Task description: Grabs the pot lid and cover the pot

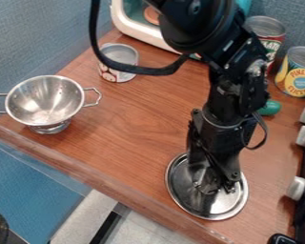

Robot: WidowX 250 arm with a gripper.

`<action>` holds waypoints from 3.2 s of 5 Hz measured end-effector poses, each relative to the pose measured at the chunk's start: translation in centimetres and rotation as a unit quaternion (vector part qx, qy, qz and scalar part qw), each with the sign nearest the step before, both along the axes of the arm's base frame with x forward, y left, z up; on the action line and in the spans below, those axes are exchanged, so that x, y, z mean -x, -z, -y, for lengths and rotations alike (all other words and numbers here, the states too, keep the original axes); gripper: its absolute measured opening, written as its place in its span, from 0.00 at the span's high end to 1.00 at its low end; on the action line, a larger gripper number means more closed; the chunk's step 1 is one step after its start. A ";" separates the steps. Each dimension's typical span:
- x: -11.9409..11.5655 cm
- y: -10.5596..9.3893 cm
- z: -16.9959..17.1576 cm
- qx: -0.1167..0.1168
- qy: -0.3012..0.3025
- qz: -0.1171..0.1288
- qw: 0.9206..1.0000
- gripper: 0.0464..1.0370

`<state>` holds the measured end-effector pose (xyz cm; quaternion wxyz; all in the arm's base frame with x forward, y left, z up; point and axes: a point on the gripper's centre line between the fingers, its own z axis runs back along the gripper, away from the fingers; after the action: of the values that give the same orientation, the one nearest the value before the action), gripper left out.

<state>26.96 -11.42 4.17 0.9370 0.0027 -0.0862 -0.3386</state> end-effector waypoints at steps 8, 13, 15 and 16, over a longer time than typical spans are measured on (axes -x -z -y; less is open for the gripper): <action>-2.2 -11.4 -11.4 -0.021 0.007 0.102 0.995 0.99; 3.1 -5.6 -22.1 -0.003 -0.199 -0.060 0.978 0.99; 2.8 -4.0 -22.3 -0.031 -0.178 -0.092 0.979 0.99; 3.0 -3.7 -22.3 -0.042 -0.175 -0.086 0.980 0.97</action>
<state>23.94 10.89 7.92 0.9847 0.0283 0.0109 -0.1713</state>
